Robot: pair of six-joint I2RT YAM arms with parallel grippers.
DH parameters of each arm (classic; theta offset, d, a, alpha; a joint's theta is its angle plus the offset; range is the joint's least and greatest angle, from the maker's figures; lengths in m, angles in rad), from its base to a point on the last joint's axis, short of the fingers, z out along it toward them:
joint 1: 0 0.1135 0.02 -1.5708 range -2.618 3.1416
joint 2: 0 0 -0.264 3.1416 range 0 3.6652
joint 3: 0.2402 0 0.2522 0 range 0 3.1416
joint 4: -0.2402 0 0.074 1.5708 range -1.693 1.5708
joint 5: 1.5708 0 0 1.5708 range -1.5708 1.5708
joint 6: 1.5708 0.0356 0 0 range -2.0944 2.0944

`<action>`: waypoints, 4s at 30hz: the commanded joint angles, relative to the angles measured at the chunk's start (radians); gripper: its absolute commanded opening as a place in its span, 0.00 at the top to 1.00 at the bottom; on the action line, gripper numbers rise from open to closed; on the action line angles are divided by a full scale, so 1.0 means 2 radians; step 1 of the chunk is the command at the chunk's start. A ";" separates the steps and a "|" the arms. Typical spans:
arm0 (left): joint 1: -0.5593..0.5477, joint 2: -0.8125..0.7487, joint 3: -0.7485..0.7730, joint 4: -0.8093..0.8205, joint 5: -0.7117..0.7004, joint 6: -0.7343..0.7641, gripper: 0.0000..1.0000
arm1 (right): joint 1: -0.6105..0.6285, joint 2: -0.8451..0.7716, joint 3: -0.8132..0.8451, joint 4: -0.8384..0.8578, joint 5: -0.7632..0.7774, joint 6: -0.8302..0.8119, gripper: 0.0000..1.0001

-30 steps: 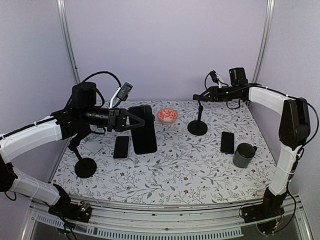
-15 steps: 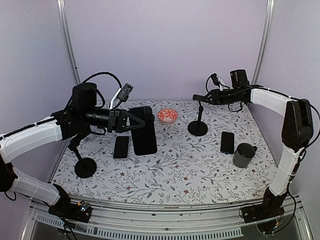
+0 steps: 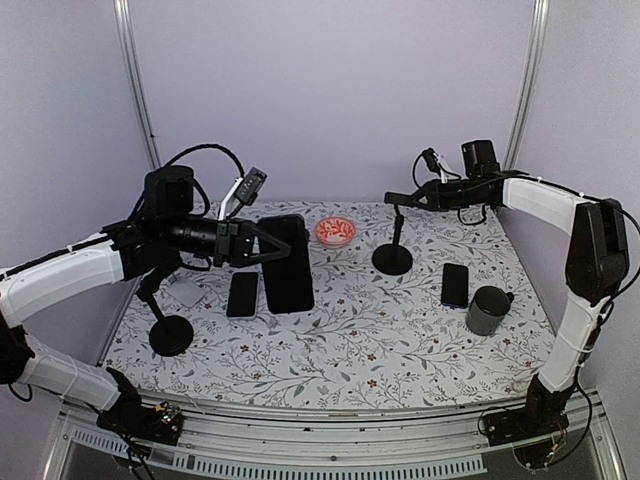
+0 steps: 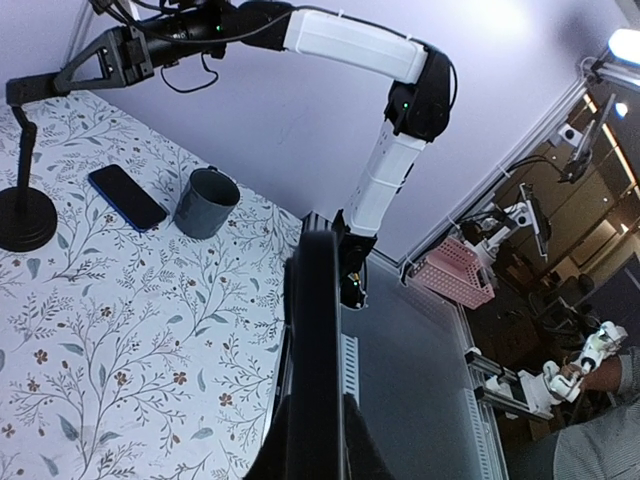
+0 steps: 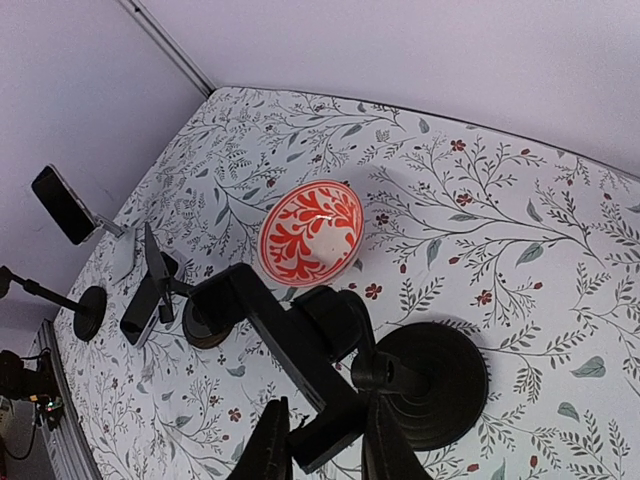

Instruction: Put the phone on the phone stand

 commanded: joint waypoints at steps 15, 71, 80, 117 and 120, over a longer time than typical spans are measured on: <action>-0.006 0.020 0.106 -0.060 0.020 0.082 1.00 | 0.118 -0.111 -0.056 0.003 -0.033 0.002 0.96; -0.007 0.222 0.018 0.398 0.149 -0.086 1.00 | 0.273 -0.083 -0.026 -0.033 -0.112 0.011 0.95; 0.005 0.260 -0.004 0.557 0.136 -0.204 1.00 | 0.281 -0.073 -0.022 -0.030 -0.115 0.015 0.95; 0.030 0.139 -0.014 -0.121 -0.055 0.115 1.00 | 0.233 -0.188 -0.157 0.025 0.046 0.068 1.00; 0.030 0.129 -0.020 -0.121 -0.090 0.095 1.00 | 0.233 -0.211 -0.181 0.063 0.030 0.070 1.00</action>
